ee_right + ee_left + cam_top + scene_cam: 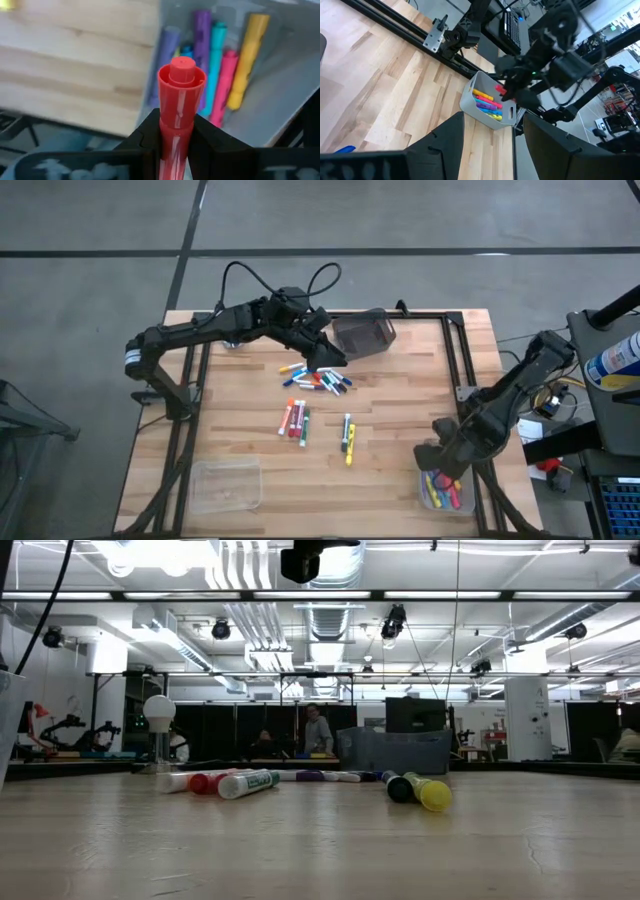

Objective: Pick & Place Markers
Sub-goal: Put the orange highlighter pen into the gray bin, then put the orange marker pen into the transparent bin

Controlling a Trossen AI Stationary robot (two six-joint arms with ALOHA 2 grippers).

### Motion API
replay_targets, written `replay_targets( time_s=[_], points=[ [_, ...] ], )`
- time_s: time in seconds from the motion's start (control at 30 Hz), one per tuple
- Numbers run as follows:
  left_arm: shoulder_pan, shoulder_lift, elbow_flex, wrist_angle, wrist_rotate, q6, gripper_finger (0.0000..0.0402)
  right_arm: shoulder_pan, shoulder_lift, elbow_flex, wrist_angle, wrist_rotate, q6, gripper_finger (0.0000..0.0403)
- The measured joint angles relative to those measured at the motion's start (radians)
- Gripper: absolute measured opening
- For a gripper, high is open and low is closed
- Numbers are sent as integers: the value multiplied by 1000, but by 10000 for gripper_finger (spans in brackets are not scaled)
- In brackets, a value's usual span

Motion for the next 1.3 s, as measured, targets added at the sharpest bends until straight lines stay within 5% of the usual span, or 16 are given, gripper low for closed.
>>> replay_targets(
  time_s=[0.37, 0.67, 1.03, 1.3],
  points=[
    [0, 0, 0, -21, 0, -5, 195, 5, -8, -251, 292, -94, 7, 52],
    [0, 0, -1, -49, 0, 4, 195, 4, -8, -282, 326, -110, 13, 52],
    [0, 0, -1, -51, 0, 7, 195, 4, -21, -252, 373, -205, 17, 242],
    [0, 0, -1, -51, 0, 18, 195, 4, -24, -80, 185, -187, 14, 290]
  ],
)
